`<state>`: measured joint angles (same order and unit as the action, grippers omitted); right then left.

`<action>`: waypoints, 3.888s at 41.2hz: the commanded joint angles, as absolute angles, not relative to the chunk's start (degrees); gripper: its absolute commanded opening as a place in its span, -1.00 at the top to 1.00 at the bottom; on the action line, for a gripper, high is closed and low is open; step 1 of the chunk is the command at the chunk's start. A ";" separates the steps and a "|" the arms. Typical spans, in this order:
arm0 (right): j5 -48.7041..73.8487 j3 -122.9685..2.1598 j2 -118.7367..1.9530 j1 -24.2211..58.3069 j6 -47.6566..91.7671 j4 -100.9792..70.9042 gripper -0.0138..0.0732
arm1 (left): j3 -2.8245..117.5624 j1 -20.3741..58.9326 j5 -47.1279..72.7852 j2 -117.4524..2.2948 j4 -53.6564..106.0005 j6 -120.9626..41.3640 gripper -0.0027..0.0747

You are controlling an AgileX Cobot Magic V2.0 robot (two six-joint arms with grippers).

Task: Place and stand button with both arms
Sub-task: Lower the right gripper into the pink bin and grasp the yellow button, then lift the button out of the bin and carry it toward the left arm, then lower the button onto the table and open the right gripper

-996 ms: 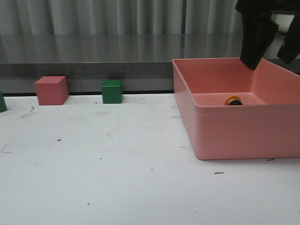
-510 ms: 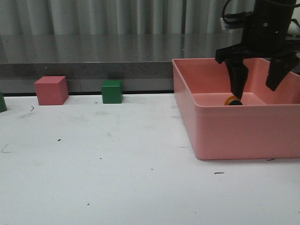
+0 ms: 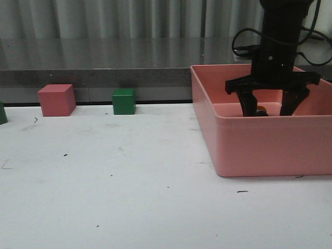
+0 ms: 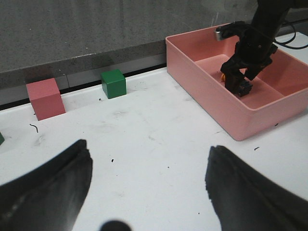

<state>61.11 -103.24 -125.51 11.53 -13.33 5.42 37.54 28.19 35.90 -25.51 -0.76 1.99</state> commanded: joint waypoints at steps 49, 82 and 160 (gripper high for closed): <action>66.95 -105.95 -107.35 24.53 -12.98 -4.11 0.18 | 39.09 28.62 30.96 -26.28 -0.65 2.12 -0.34; 66.57 -121.11 -126.36 46.71 -34.89 -3.09 0.18 | 39.09 28.62 30.96 -26.28 -0.65 2.12 -0.34; 76.72 -130.80 -105.08 47.69 -3.20 -1.18 -0.35 | 39.09 28.62 30.96 -26.28 -0.65 2.12 -0.34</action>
